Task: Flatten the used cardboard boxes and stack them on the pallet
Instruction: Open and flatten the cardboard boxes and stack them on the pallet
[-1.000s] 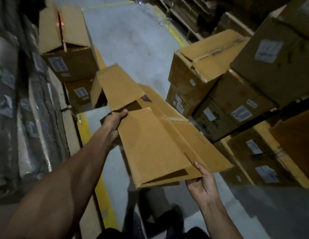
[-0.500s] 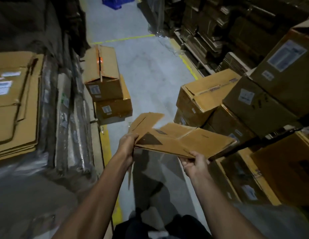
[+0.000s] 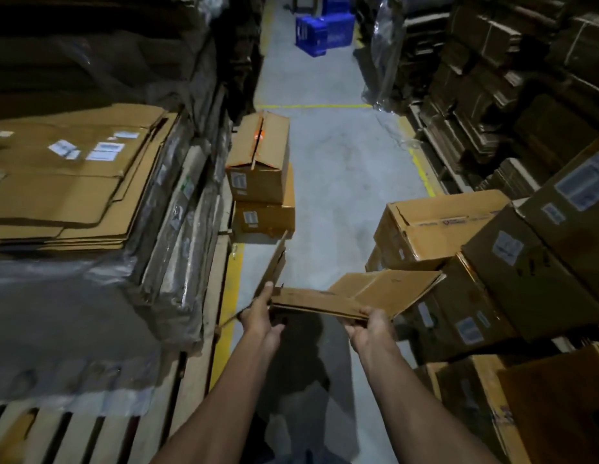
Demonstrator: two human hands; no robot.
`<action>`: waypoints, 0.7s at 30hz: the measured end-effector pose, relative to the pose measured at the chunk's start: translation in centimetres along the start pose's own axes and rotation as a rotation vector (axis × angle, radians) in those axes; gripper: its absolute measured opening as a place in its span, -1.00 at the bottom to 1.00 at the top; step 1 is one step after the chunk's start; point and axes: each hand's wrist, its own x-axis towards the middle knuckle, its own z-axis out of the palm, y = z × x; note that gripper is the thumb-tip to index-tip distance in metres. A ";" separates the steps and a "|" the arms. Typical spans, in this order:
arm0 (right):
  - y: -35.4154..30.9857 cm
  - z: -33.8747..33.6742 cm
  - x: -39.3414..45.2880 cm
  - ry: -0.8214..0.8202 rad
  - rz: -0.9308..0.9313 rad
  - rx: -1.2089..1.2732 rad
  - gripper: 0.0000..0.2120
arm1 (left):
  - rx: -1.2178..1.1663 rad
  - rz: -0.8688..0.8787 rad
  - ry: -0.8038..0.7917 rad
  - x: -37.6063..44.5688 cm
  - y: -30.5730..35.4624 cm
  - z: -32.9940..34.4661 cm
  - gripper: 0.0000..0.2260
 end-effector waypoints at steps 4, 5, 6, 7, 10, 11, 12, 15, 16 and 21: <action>0.5 -0.7 -1.7 -0.047 -0.038 -0.011 -0.35 | -0.112 0.044 0.145 0.6 0.5 -0.9 -0.50; 0.6 -0.8 -1.8 -0.057 -0.036 -0.005 -0.34 | -0.112 0.043 0.143 0.8 0.7 -1.3 -0.53; 0.7 -0.9 -1.9 -0.073 -0.029 0.001 -0.33 | -0.110 0.051 0.153 0.5 1.0 -1.6 -0.60; 0.7 -1.0 -2.1 -0.086 -0.024 0.001 -0.33 | -0.112 0.063 0.161 0.4 1.2 -1.8 -0.68; 0.6 -0.9 -3.3 -0.142 -0.027 -0.003 -0.36 | -0.109 0.083 0.179 0.3 1.9 -2.8 -0.61; 0.4 -0.7 -3.8 -0.170 -0.028 -0.001 -0.38 | -0.094 0.101 0.168 0.0 2.2 -2.9 -0.62; 0.2 -0.5 -4.3 -0.193 -0.030 0.007 -0.41 | -0.094 0.123 0.166 -0.3 2.5 -2.9 -0.63; -0.5 0.4 -5.5 -0.267 -0.036 0.042 -0.50 | -0.108 0.165 0.129 -1.7 3.9 -2.6 -0.66; -0.6 0.8 -5.9 -0.287 -0.040 0.054 -0.50 | -0.122 0.174 0.119 -2.3 4.6 -2.4 -0.67; -1.4 3.7 -8.0 -0.413 -0.087 0.096 -0.62 | -0.220 0.207 0.025 -3.6 7.8 -1.9 -0.71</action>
